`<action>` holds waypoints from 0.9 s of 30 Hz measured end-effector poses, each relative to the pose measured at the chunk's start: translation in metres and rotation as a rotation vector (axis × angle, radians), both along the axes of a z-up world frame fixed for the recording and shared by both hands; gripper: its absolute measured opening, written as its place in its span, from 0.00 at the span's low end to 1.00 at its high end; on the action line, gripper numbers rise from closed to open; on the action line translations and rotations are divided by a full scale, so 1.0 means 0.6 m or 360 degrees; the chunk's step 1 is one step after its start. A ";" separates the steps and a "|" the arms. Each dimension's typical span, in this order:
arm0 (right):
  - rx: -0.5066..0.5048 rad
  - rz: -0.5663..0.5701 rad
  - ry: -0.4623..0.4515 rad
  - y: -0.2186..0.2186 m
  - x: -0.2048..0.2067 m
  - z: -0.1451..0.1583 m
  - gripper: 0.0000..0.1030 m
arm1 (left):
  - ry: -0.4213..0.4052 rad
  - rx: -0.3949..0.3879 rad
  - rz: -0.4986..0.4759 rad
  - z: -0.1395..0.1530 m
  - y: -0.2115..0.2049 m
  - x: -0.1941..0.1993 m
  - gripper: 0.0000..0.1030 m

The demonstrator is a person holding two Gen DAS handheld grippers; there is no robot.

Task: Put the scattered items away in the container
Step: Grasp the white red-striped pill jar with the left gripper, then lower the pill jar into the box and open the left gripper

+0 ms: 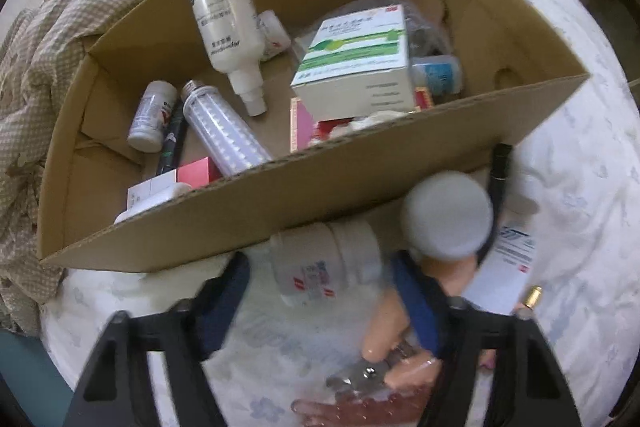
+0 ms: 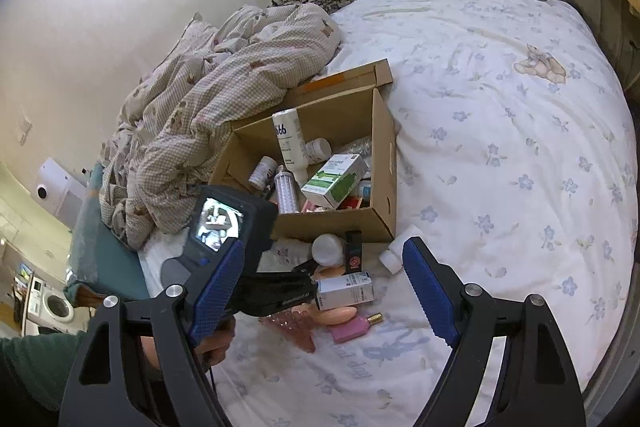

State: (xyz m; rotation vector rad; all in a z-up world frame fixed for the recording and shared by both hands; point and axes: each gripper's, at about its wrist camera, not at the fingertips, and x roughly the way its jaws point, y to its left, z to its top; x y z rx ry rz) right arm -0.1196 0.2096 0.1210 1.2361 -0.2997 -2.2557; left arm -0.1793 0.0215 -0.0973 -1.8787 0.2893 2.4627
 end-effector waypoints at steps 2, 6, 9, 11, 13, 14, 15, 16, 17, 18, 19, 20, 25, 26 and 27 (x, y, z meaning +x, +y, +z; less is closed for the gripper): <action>-0.0012 0.0004 -0.0004 -0.001 -0.002 0.001 0.82 | -0.0028 0.0012 0.0021 -0.008 -0.010 -0.004 0.51; -0.0011 0.0008 -0.0004 -0.005 -0.001 0.002 0.82 | 0.0025 0.0002 0.0023 0.003 -0.020 0.005 0.51; -0.0016 0.0006 -0.0008 -0.005 0.002 0.003 0.82 | 0.0076 0.0008 0.0029 0.025 -0.030 0.018 0.49; -0.0025 -0.0002 -0.0016 -0.003 0.003 0.001 0.82 | 0.0098 0.0050 0.0019 0.048 -0.037 0.030 0.49; -0.0039 -0.0010 -0.0029 0.000 0.003 0.000 0.82 | 0.0145 0.0082 -0.0009 0.079 -0.040 0.038 0.49; -0.0044 -0.0015 -0.0036 0.000 0.002 -0.001 0.82 | 0.0169 0.0100 -0.0024 0.095 -0.042 0.043 0.49; -0.0048 -0.0018 -0.0043 0.001 0.001 -0.002 0.82 | 0.0202 0.0128 -0.0043 0.115 -0.042 0.046 0.49; -0.0053 -0.0024 -0.0048 0.002 0.000 -0.003 0.82 | 0.0235 0.0155 -0.0061 0.135 -0.042 0.050 0.49; -0.0056 -0.0029 -0.0051 0.003 0.000 -0.003 0.82 | 0.0266 0.0178 -0.0072 0.154 -0.043 0.052 0.49; -0.0059 -0.0033 -0.0051 0.005 0.000 -0.003 0.82 | 0.0299 0.0200 -0.0082 0.172 -0.043 0.054 0.49; -0.0061 -0.0037 -0.0052 0.006 0.000 -0.003 0.82 | 0.0336 0.0216 -0.0084 0.192 -0.045 0.054 0.49; -0.0063 -0.0041 -0.0053 0.007 0.000 -0.003 0.82 | 0.0373 0.0230 -0.0085 0.210 -0.042 0.051 0.49; -0.0056 -0.0044 -0.0059 0.006 0.000 -0.005 0.82 | 0.0467 0.0204 -0.0013 0.259 0.002 -0.023 0.49; -0.0053 -0.0044 -0.0060 0.005 0.000 -0.005 0.82 | 0.0462 0.0184 0.0007 0.255 -0.002 -0.036 0.49; -0.0051 -0.0044 -0.0062 0.005 0.000 -0.006 0.82 | 0.0456 0.0164 0.0027 0.251 -0.006 -0.048 0.49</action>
